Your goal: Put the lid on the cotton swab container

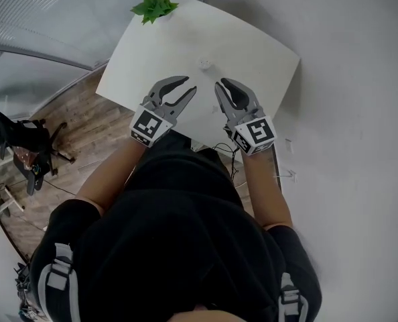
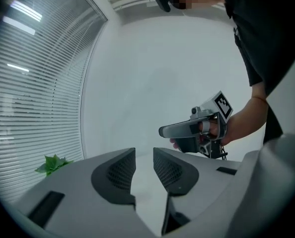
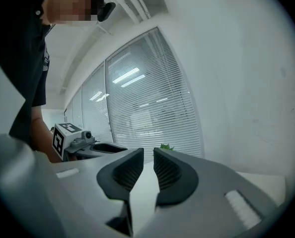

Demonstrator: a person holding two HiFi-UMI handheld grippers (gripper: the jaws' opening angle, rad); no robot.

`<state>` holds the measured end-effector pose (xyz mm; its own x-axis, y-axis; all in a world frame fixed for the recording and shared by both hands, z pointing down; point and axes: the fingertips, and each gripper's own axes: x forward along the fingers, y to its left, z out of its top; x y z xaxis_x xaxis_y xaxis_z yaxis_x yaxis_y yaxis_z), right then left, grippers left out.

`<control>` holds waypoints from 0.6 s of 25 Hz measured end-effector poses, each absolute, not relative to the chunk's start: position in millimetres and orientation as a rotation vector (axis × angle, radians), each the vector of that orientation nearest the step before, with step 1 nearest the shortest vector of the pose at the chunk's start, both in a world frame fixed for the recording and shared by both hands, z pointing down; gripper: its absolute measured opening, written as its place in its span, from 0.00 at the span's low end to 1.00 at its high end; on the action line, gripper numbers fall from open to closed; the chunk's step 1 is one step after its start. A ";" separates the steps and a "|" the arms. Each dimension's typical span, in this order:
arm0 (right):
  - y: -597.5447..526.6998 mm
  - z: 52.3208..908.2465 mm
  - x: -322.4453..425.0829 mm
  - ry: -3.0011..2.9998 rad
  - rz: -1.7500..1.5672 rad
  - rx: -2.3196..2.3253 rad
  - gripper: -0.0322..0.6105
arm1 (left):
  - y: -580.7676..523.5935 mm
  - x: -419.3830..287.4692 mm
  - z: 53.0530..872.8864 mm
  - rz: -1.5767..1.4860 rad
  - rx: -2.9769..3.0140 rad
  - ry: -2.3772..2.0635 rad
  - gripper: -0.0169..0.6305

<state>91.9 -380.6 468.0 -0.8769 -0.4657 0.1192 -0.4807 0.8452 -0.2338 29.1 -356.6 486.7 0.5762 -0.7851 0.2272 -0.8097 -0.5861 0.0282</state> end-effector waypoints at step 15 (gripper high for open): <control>-332.4 409.8 118.1 -3.049 0.245 0.784 0.07 | -319.0 59.3 418.2 0.193 2.812 -1.312 0.04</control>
<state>118.1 -332.4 409.8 -0.8767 -0.4805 0.0234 -0.4781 0.8647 -0.1539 59.3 -319.0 418.2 0.6361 -0.7613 0.1258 -0.7653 -0.6432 -0.0229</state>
